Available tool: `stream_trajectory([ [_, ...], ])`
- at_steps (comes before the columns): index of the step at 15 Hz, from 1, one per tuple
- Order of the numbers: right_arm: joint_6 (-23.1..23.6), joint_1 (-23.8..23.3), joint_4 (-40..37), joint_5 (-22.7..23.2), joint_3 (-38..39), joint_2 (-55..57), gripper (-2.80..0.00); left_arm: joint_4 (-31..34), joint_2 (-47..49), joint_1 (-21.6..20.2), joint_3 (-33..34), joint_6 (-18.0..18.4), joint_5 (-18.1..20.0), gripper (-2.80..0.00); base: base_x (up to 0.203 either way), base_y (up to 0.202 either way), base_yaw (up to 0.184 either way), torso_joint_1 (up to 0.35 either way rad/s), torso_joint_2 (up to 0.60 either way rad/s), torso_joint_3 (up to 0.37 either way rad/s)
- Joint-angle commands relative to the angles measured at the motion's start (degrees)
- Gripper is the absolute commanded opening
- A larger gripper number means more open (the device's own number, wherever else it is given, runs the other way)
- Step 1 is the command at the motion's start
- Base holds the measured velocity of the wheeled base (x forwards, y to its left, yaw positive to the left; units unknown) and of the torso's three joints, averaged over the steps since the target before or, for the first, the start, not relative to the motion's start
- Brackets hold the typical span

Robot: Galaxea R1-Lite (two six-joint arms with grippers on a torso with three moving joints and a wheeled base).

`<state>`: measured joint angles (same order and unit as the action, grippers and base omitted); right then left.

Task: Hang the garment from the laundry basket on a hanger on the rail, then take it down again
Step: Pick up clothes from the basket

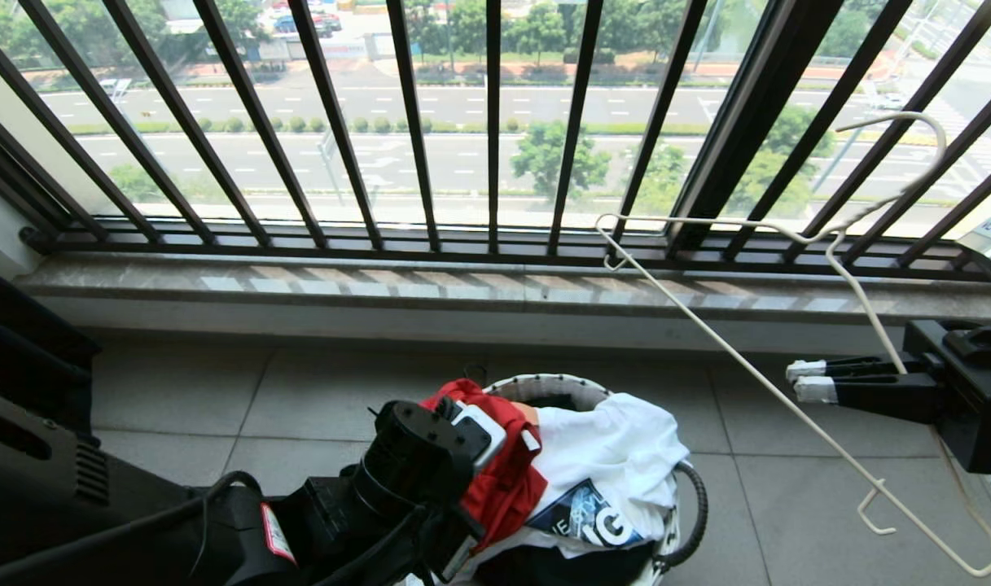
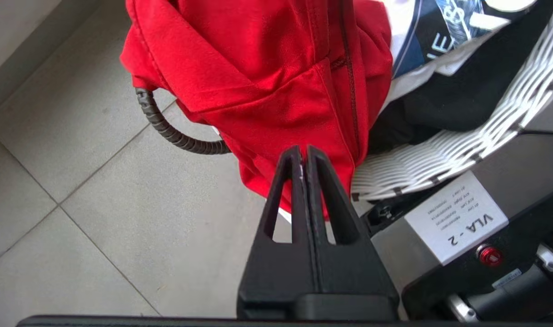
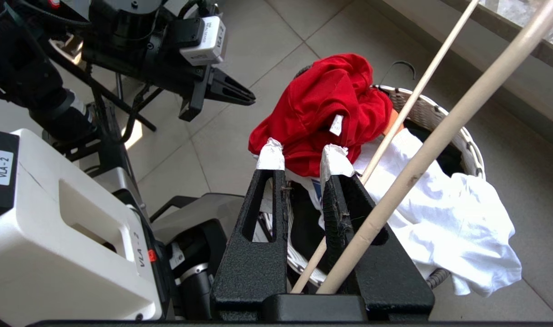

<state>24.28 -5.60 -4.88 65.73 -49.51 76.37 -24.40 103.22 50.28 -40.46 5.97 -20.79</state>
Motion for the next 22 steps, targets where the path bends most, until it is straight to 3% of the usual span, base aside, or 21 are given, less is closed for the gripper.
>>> stream_trajectory([
  [1, 0.2, 0.0, 0.0, 0.4, 0.0, 0.0, -2.80, -3.2, 6.2, 2.9, -0.1, -1.7, -2.7, -2.80, 0.000, 0.000, 0.000, 0.000, 0.00, 0.000],
  [4, 0.1, 0.0, 0.0, 0.4, -0.2, 0.0, -2.80, -8.2, 10.5, 6.4, -0.2, -2.7, -10.5, -2.80, 0.000, 0.000, 0.000, 0.000, 0.00, 0.000],
  [5, 0.1, 0.0, 0.0, 0.4, -0.2, 0.0, -2.80, -8.2, 10.5, 7.0, -0.1, -2.7, -11.8, 0.00, 0.000, 0.000, 0.000, 0.000, 0.00, 0.000],
  [9, 0.1, 0.0, 0.0, 0.4, -0.2, 0.0, -2.80, -9.7, 16.1, 8.1, -2.1, -3.0, -20.4, 0.00, 0.000, 0.000, 0.000, 0.000, 0.00, 0.000],
  [12, 0.1, 0.0, 0.0, 0.4, -0.2, 0.0, -2.80, -14.3, 17.5, 9.6, -2.5, -2.8, -23.1, 0.00, 0.000, 0.000, 0.000, 0.000, 0.00, 0.000],
  [14, 0.1, 0.0, 0.0, 0.4, -0.2, 0.0, -2.80, -16.6, 20.5, 9.7, -3.5, -2.6, -27.8, 0.00, 0.000, 0.000, 0.000, 0.000, 0.00, 0.000],
  [22, 0.1, 0.0, 0.0, 0.4, -0.2, 0.0, -2.80, -24.4, 27.1, 9.1, -6.2, -1.3, -32.4, 0.00, 0.000, 0.000, 0.000, 0.000, 0.00, 0.000],
])
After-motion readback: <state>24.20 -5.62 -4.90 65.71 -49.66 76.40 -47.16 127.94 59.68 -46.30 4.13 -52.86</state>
